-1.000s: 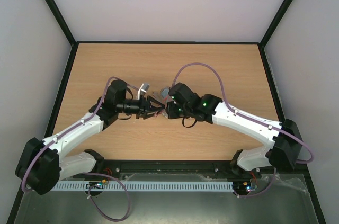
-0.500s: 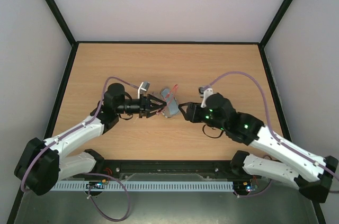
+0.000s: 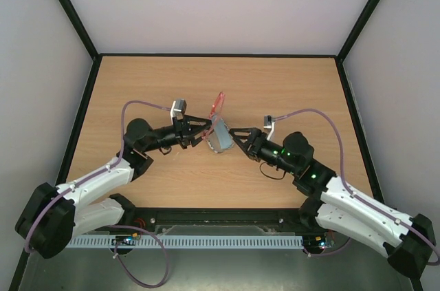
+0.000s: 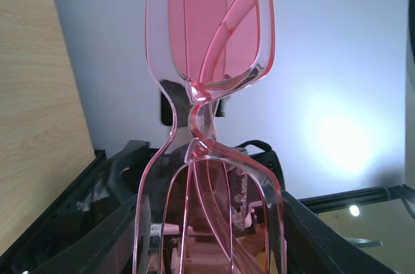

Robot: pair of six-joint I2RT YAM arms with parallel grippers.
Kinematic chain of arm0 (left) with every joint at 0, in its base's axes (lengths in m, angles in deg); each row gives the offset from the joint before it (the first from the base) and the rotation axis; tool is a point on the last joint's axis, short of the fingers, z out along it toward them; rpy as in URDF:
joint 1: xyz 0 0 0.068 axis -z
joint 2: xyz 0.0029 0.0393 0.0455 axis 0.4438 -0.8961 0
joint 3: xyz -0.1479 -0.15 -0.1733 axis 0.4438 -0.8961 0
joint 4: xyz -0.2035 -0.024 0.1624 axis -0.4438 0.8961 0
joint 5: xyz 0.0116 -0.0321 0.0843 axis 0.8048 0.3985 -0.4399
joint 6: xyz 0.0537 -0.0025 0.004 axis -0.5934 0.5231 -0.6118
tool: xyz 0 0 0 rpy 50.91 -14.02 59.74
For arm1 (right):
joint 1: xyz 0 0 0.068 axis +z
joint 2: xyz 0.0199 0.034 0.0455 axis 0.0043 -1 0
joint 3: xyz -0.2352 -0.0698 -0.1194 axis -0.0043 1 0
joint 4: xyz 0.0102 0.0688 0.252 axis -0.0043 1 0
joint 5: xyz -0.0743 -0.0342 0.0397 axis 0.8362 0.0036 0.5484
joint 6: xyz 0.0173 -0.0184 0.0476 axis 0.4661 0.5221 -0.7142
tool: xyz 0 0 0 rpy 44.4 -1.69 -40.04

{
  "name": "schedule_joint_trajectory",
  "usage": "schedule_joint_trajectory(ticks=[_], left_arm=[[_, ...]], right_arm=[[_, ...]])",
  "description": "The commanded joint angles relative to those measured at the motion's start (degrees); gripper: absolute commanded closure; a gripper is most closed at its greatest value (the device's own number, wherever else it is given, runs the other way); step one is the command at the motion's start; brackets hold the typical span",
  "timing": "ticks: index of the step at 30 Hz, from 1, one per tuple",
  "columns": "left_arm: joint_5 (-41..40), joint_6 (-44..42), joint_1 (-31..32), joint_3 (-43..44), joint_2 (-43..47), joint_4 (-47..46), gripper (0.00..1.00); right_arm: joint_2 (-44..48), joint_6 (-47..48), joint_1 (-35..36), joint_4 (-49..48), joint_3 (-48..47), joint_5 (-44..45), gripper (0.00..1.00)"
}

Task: Organize the sunglasses
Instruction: Fold the sunglasses, then place the sunglasses in the sunglasses case.

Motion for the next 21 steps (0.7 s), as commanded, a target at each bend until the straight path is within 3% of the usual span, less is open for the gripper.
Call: schedule_joint_trajectory(ticks=[1,10,21], left_arm=[[-2.45,1.58,0.52,-0.7,1.34,-8.03,0.58],[-3.32,0.37,0.74,-1.6,0.6,-8.3,0.58],[-3.75,1.15,1.15,-2.5,-0.11,-10.37,0.58]], right_arm=[[-3.51,-5.31,-0.31,-12.63,-1.68,-3.27,0.35],[-10.1,-4.61,-0.4,-14.24,-6.92,-4.13,0.38],[-16.36,-4.4,-0.31,-14.89,-9.98,-5.78,0.52]])
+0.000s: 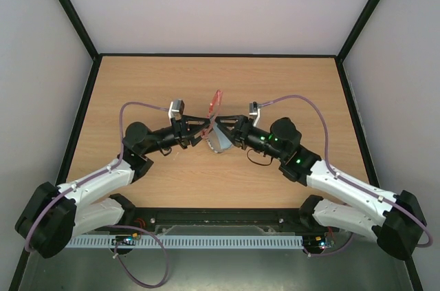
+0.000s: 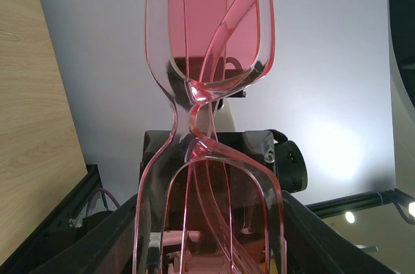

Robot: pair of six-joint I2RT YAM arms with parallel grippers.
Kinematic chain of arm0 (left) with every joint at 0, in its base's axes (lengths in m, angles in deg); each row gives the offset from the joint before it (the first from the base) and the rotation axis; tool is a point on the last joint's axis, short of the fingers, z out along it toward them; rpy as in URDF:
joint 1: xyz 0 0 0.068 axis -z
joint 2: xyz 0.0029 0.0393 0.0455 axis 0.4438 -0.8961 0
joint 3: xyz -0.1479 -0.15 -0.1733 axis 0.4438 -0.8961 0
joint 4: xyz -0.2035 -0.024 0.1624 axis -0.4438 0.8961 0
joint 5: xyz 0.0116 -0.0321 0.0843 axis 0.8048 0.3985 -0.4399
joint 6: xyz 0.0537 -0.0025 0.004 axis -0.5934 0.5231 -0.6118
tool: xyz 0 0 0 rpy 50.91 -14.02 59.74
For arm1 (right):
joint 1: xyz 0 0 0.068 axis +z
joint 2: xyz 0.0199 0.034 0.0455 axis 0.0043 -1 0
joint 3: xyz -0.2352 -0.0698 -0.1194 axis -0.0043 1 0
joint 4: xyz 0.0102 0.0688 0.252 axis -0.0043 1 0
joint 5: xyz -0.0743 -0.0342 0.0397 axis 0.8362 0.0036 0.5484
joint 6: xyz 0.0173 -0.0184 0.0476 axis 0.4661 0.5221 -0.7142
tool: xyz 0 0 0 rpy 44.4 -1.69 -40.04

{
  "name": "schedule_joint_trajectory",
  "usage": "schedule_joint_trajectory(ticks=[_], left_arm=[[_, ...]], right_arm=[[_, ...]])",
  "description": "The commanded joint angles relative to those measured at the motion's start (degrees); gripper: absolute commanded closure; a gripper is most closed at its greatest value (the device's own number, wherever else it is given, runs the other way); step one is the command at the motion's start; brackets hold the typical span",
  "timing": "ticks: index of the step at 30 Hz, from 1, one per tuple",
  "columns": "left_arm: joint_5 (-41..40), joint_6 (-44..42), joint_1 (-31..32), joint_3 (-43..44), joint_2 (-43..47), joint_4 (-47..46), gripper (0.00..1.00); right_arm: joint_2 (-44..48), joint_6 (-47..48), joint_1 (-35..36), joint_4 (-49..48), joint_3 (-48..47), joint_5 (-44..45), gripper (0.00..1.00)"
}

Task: Organize the sunglasses
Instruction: Place the sunglasses in the sunglasses case.

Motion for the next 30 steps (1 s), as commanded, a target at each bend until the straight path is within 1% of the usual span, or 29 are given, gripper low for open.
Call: schedule_joint_trajectory(ticks=[1,4,13,18,25,30], left_arm=[[-0.36,0.0,0.37,-0.56,-0.14,-5.03,0.58],[-0.43,0.16,0.37,-0.83,-0.22,-5.25,0.58],[-0.35,1.95,0.52,-2.14,-1.77,-8.9,0.58],[-0.56,2.73,0.52,-3.02,-1.86,-10.06,0.58],[-1.03,2.91,0.61,-2.81,-1.55,-9.94,0.58],[-1.14,2.82,0.92,-2.52,-1.85,-9.8,0.58]], right_arm=[[-1.6,-0.07,-0.15,-3.42,-1.93,-1.21,0.52],[-2.42,-0.02,-0.2,-3.63,-2.22,-1.41,0.55],[-3.77,-0.15,-0.16,-5.54,-2.31,-1.75,0.59],[-4.42,-0.28,-0.18,-5.77,-2.82,-2.31,0.69],[-4.52,-0.11,-0.15,-4.8,-2.48,-2.63,0.73],[-5.02,0.89,-0.15,-2.04,-3.04,-2.76,0.76]])
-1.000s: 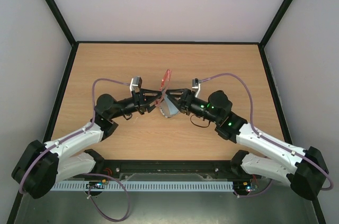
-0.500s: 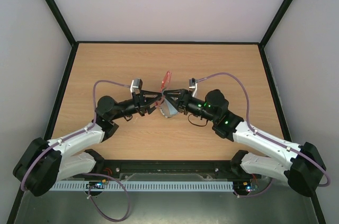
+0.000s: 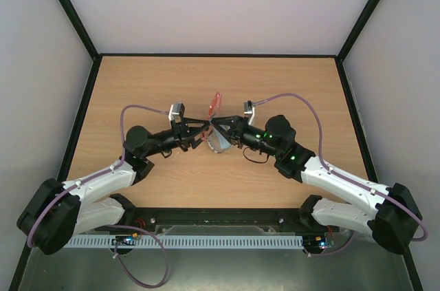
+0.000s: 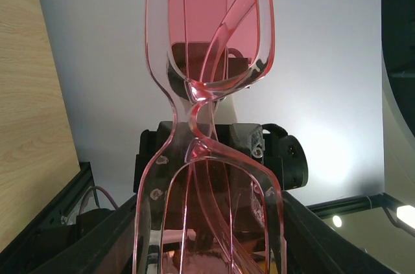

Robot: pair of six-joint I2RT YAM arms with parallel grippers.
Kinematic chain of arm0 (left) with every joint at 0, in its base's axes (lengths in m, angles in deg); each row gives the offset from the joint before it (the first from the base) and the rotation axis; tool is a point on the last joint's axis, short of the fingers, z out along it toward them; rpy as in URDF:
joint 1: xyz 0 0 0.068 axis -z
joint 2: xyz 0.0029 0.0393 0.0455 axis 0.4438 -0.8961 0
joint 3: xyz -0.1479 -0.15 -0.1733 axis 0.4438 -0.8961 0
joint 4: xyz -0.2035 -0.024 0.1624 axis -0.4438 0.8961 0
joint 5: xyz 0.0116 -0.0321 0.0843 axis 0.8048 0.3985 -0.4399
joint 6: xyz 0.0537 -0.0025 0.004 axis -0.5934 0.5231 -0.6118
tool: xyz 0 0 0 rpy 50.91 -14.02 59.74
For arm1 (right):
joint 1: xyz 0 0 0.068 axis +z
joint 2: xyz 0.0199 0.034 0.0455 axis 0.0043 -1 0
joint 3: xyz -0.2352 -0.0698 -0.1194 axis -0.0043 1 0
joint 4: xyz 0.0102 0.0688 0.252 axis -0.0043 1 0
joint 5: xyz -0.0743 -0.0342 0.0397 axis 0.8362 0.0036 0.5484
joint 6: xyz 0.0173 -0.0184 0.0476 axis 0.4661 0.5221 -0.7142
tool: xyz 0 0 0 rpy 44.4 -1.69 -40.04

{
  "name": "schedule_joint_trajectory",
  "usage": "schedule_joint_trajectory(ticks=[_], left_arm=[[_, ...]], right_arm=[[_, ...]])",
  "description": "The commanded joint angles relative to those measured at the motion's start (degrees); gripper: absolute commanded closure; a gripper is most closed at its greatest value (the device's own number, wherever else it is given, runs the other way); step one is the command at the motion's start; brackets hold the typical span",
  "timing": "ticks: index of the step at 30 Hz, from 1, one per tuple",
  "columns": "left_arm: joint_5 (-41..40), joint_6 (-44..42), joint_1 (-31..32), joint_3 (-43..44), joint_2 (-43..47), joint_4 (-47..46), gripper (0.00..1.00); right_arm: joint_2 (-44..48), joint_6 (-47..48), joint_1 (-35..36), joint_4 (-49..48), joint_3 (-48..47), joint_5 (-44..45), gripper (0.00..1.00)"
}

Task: Organize the sunglasses
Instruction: Place the sunglasses in the sunglasses case.

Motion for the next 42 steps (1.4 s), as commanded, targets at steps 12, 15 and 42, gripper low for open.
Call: schedule_joint_trajectory(ticks=[12,15,42], left_arm=[[-0.68,-0.69,1.18,0.74,-0.74,-3.59,0.57],[-0.77,-1.08,1.19,0.72,-0.54,-2.8,0.5],[-10.95,-23.22,-8.83,1.25,9.21,52.32,0.3]], right_arm=[[-0.78,1.82,-0.15,1.47,-2.16,-0.78,0.84],[-0.29,2.35,-0.15,2.51,-2.33,-0.03,0.85],[3.34,29.7,-4.64,50.16,-25.38,16.66,0.89]])
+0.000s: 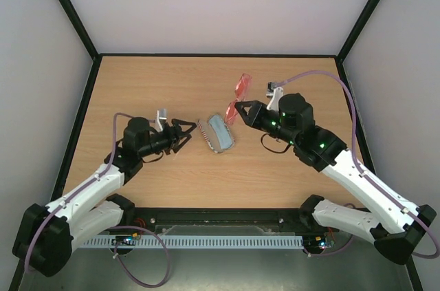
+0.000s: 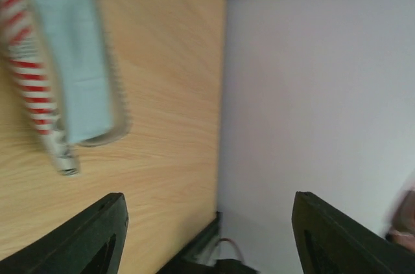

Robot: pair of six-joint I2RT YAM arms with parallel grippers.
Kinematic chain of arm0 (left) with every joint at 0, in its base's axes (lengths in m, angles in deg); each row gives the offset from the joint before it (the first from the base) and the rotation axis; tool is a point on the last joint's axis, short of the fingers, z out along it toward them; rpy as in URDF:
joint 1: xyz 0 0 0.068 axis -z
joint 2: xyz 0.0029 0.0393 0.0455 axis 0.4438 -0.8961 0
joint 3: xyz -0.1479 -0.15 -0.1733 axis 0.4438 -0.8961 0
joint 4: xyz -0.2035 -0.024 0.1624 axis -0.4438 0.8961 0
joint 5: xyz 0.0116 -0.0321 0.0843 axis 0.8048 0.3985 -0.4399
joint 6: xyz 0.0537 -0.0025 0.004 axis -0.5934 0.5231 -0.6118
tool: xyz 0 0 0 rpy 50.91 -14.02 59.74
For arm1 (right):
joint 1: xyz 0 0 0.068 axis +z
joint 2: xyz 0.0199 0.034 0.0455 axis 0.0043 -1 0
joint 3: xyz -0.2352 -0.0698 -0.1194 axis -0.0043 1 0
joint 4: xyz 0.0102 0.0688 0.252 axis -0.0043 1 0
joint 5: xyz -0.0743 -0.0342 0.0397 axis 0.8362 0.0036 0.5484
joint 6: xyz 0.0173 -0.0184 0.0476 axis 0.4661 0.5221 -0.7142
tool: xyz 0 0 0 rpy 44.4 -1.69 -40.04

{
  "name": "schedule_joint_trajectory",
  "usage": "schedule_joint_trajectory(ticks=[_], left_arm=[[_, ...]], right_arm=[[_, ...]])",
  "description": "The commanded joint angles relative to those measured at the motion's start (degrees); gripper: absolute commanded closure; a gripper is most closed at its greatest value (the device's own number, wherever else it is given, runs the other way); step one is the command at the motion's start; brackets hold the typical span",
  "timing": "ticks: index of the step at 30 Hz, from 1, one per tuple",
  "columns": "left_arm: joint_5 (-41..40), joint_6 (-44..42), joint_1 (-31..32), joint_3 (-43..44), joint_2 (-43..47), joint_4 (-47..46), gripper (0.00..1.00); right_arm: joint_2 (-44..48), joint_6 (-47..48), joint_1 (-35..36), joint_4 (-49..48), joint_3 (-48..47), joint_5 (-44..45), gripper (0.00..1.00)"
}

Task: Organize the sunglasses
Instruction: Place the sunglasses in the sunglasses case.

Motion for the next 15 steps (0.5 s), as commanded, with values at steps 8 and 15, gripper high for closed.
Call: schedule_joint_trajectory(ticks=[8,15], left_arm=[[-7.46,-7.48,-0.86,-5.61,-8.65,6.39,0.62],[-8.54,-9.35,-1.54,-5.37,-19.97,0.76,0.68]], right_arm=[[-5.32,7.6,-0.31,10.51,-5.11,1.63,0.89],[-5.33,7.93,-0.32,11.96,-4.82,1.87,0.89]])
